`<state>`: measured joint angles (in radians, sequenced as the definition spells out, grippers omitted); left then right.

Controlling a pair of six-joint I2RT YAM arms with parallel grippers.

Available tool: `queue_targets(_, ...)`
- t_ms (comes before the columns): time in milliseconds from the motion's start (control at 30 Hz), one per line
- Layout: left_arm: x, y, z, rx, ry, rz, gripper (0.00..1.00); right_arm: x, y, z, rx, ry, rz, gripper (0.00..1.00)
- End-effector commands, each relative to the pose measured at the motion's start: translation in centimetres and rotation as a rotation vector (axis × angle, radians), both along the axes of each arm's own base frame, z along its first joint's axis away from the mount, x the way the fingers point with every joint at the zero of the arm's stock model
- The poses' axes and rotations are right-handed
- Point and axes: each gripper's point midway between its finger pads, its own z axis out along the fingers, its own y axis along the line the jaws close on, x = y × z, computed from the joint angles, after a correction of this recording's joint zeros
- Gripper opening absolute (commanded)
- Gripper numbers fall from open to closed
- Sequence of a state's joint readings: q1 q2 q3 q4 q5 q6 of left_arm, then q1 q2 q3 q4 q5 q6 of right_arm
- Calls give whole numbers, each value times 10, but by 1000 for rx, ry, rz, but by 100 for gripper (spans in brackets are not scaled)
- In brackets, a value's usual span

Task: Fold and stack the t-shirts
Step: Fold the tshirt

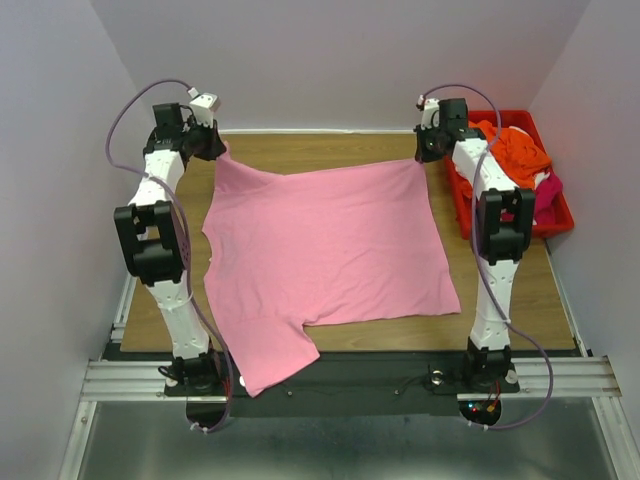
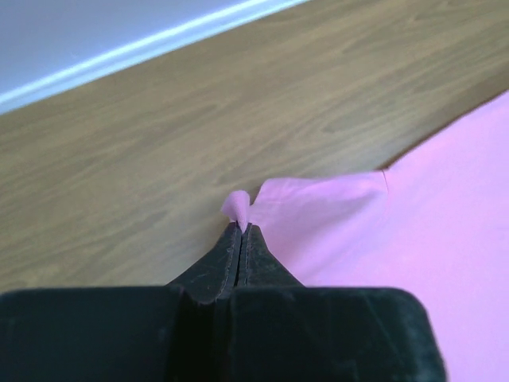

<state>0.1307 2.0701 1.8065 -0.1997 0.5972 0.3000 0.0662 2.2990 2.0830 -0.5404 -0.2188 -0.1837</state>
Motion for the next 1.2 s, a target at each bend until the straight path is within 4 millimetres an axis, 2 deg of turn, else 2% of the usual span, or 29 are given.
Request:
queue_targets(0, -26, -5, 61, 45, -148, -45, 0, -6, -15, 40, -14, -81, 13, 1)
queue_targets(33, -35, -6, 49, 47, -124, -50, 0, -7, -17, 39, -14, -78, 12, 1)
queue_targets(367, -86, -10, 62, 85, -127, -65, 0, -27, -20, 30, -4, -43, 52, 1)
queue_targets(500, -107, -11, 64, 98, -110, -65, 0, -33, -22, 35, 1, -46, 61, 1)
queue_targets(533, -112, -10, 58, 96, -90, -59, 0, -35, -23, 36, 0, -48, 64, 1)
queue_targets(633, -125, -11, 58, 96, -82, -47, 0, -37, -24, 38, 2, -51, 68, 1)
queue_targets(733, -140, -11, 44, 81, -41, -20, 0, -39, -23, 41, 5, -55, 78, 0)
queue_targets(900, -155, -6, 30, 72, -12, 45, 0, -49, -19, 41, 10, -54, 122, 1)
queue_targets(1167, -186, -10, 14, 74, 30, 45, 0, -65, -19, 29, -22, -30, 163, 0)
